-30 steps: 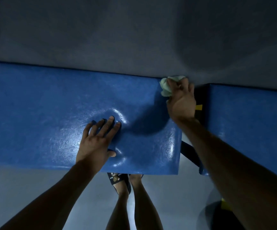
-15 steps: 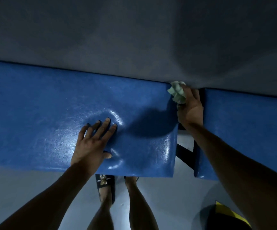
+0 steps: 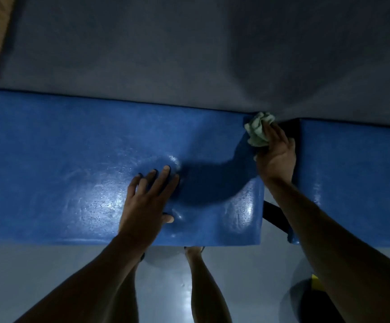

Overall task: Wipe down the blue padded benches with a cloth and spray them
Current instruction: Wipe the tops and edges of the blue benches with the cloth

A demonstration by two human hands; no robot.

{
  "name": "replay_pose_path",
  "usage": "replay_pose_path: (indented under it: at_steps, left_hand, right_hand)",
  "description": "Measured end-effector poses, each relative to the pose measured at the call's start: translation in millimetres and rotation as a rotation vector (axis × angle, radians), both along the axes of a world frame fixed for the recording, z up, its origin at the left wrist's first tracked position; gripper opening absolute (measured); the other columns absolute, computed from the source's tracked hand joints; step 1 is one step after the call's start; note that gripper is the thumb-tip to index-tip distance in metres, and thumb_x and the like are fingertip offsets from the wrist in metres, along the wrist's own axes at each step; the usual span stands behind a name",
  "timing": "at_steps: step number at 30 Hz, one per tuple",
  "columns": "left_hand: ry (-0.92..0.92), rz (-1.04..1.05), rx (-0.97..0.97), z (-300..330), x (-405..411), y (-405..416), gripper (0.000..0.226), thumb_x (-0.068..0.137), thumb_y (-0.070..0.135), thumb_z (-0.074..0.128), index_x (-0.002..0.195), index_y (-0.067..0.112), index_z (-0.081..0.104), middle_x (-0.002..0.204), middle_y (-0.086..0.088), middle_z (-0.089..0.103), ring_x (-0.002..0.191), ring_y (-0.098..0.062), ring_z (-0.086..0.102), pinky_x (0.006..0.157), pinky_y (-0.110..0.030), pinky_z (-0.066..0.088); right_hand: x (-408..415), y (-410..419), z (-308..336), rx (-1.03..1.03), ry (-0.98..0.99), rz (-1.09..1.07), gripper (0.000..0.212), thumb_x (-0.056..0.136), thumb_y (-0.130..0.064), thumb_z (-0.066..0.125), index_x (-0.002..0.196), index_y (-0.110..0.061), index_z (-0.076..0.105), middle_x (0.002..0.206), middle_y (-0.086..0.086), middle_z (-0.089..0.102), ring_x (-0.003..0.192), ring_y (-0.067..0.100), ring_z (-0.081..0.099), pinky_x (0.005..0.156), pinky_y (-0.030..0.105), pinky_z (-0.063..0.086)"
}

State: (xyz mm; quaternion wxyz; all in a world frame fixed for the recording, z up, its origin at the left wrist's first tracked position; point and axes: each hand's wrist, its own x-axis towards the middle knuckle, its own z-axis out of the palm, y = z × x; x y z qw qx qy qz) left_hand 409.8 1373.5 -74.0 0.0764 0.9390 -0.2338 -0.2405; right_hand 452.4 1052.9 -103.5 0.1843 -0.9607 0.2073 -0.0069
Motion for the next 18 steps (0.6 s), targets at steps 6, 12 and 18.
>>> replay_pose_path:
  at_steps: [6,12,18]
  left_hand:
    - [-0.032,-0.033,-0.053,-6.2,3.6,9.7,0.112,0.046,0.051,0.09,0.145,0.023,0.046,0.153,-0.005,0.042,0.131,-0.034,0.047,0.111,-0.051,0.025]
    - [-0.1,-0.112,-0.128,-0.6,7.5,25.3,0.106,0.053,0.051,0.085,0.146,0.024,0.044,0.155,-0.005,0.039,0.134,-0.031,0.044,0.114,-0.055,0.025]
    - [-0.196,-0.078,-0.008,11.5,47.4,96.9,0.11,0.053,0.053,0.087,0.149,0.028,0.04,0.161,-0.007,0.027,0.137,-0.039,0.035,0.113,-0.057,0.022]
  right_hand:
    - [46.1,111.5,3.6,0.082,-0.098,-0.217,0.057,0.075,-0.003,0.05,0.131,-0.014,0.06,0.137,0.008,0.056,0.112,0.039,0.052,0.094,0.028,0.038]
    - [64.4,186.0,10.7,0.067,0.016,0.419,0.058,0.073,-0.001,0.064,0.129,-0.018,0.062,0.136,0.003,0.058,0.119,0.035,0.052,0.084,0.037,0.055]
    - [48.8,83.1,28.8,-0.122,0.156,0.383,0.073,0.071,-0.007,0.064,0.137,-0.034,0.051,0.144,-0.014,0.05,0.12,0.036,0.046,0.08,0.042,0.055]
